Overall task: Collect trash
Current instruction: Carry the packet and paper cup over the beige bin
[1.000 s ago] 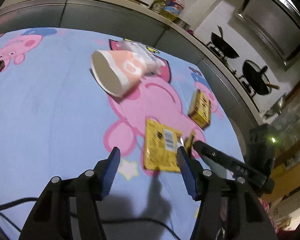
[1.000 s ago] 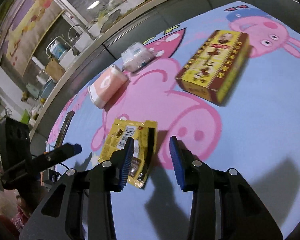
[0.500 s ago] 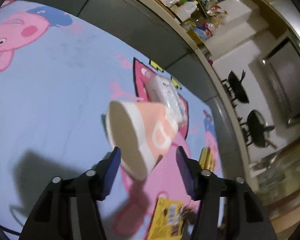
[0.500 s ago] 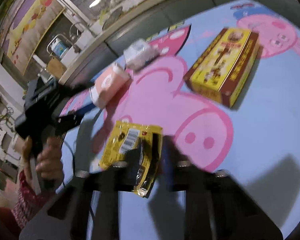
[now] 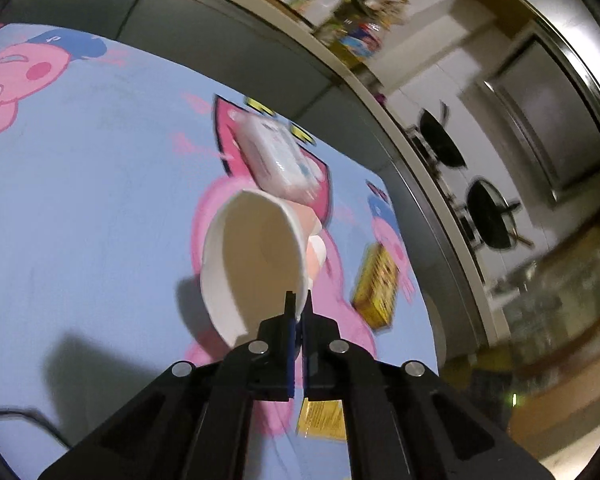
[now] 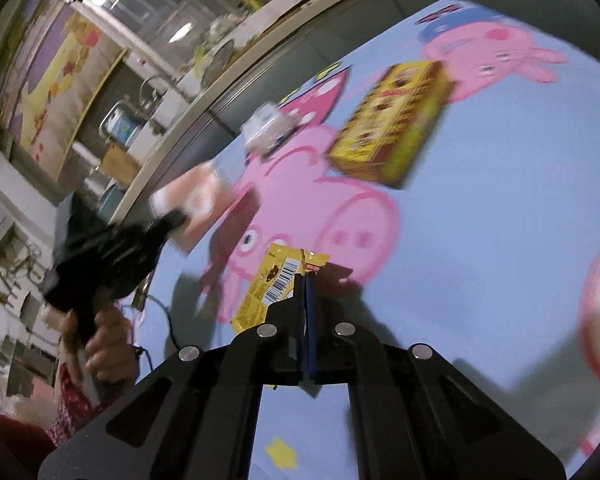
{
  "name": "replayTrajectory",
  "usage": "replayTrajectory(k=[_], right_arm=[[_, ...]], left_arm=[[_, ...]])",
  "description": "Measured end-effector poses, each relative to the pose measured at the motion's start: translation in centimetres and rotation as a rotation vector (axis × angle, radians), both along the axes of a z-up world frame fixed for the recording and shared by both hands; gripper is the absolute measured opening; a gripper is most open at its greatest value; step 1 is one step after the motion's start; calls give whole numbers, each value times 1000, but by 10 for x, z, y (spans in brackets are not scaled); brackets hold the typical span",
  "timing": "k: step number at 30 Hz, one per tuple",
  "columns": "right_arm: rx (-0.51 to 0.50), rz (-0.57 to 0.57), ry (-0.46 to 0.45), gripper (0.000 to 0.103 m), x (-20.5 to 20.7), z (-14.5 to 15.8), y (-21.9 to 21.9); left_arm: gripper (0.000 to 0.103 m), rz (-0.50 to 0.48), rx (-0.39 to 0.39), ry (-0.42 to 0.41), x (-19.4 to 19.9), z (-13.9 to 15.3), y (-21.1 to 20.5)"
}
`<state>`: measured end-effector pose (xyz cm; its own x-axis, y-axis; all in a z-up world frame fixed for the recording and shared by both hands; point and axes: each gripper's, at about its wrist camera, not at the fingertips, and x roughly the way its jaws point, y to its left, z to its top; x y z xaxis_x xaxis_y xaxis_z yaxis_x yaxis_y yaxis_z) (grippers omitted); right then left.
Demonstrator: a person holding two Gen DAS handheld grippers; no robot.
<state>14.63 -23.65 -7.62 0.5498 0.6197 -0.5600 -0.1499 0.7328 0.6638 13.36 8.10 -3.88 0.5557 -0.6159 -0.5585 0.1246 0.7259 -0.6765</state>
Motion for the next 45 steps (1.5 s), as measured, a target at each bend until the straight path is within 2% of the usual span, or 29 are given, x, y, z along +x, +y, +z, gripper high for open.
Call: replayTrajectory(k=[7, 11, 15, 19, 25, 29, 33, 35, 37, 45], right_arm=[[-7, -227, 4, 1, -48, 0, -91], [22, -344, 19, 1, -82, -5, -134], [25, -411, 12, 1, -109, -8, -159], [37, -463, 7, 1, -130, -14, -180], [145, -523, 45, 3, -145, -37, -210], [217, -524, 66, 5, -150, -50, -220], [268, -510, 90, 7, -153, -62, -222], [291, -495, 99, 16, -156, -67, -218], [305, -481, 85, 18, -158, -68, -213], [286, -417, 61, 20, -144, -66, -193]], left_arm=[[2, -231, 81, -28, -55, 4, -58], [2, -349, 79, -49, -63, 10, -105], [2, -473, 89, -56, -64, 12, -159], [2, -590, 159, -49, -66, 5, -221], [2, -723, 286, 1, -79, -19, -291], [3, -768, 355, 57, -85, -39, -306], [3, -772, 381, 44, -88, -41, -307], [3, -770, 373, 54, -85, -41, -306], [3, -770, 365, 62, -83, -42, -304], [3, -767, 347, 69, -82, -44, -308]])
